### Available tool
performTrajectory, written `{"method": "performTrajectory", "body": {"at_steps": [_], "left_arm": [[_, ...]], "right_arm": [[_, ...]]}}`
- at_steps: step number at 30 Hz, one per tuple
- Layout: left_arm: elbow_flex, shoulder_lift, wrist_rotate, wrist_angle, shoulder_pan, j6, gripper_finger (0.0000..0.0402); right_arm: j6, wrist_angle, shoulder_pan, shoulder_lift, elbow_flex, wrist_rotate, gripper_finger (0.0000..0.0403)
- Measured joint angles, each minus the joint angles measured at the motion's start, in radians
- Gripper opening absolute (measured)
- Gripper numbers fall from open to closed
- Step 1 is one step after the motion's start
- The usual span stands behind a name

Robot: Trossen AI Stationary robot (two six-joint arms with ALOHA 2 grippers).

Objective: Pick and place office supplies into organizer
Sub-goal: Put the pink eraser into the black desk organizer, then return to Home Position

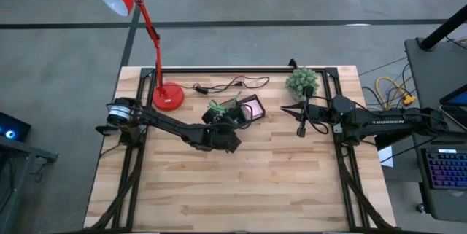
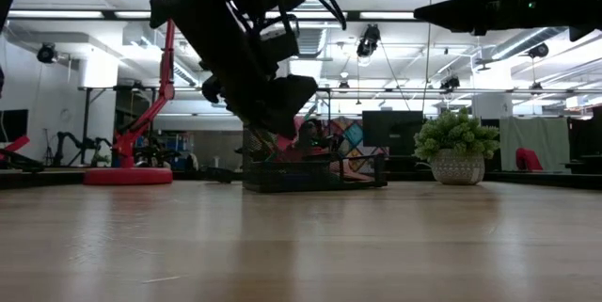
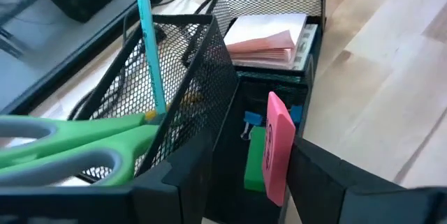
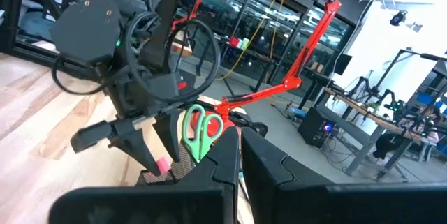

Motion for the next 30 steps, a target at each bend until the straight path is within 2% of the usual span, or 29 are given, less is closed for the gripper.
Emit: {"method": "performTrajectory", "body": {"at_steps": [17,27,30], "left_arm": [[-0.003,0.062,-0.012,-0.004,0.0,0.05,0.016],[0.0,0.06,-0.006,-0.018,0.0,0.071,0.0217],[0.002,0.06,-0.005,-0.019,0.0,0.071,0.0223]], "right_arm": [[0.0,0.0,0.0,0.0,0.0,0.0,0.0008],[0.0,0.0,0.0,0.0,0.0,0.0,0.0008],[0.0,0.0,0.0,0.0,0.0,0.0,0.0008]]}}
